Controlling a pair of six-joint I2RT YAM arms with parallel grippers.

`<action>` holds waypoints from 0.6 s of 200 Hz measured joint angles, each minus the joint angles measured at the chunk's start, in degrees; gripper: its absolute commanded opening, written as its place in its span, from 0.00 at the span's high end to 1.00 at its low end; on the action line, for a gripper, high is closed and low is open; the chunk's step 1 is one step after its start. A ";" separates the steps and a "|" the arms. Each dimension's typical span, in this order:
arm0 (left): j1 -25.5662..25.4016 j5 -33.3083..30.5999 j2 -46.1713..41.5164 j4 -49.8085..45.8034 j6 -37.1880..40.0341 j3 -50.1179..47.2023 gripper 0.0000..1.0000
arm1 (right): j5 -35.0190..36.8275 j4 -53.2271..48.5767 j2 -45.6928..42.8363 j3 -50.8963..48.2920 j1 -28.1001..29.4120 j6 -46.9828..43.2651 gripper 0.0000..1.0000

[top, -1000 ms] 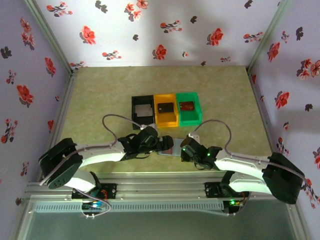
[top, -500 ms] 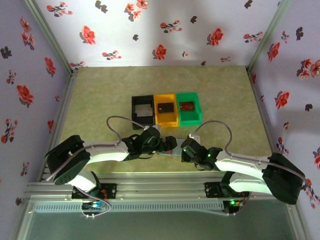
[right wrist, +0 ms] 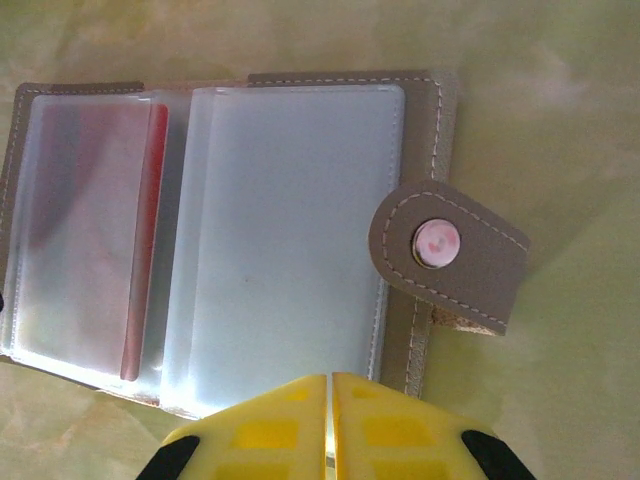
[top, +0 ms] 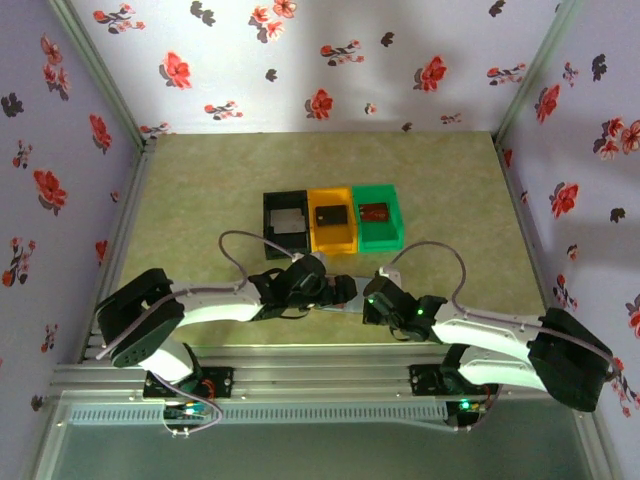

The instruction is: Take the credit cards out of the card holder

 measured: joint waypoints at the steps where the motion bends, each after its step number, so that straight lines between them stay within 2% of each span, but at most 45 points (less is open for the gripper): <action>1: 0.00 -0.04 0.02 -0.11 0.07 0.04 0.00 | 0.00 0.00 0.00 0.00 -0.02 0.00 0.89; 120: -1.25 -2.75 0.61 -4.46 1.77 0.74 0.00 | -0.20 0.26 -0.37 -0.76 -0.02 0.09 0.90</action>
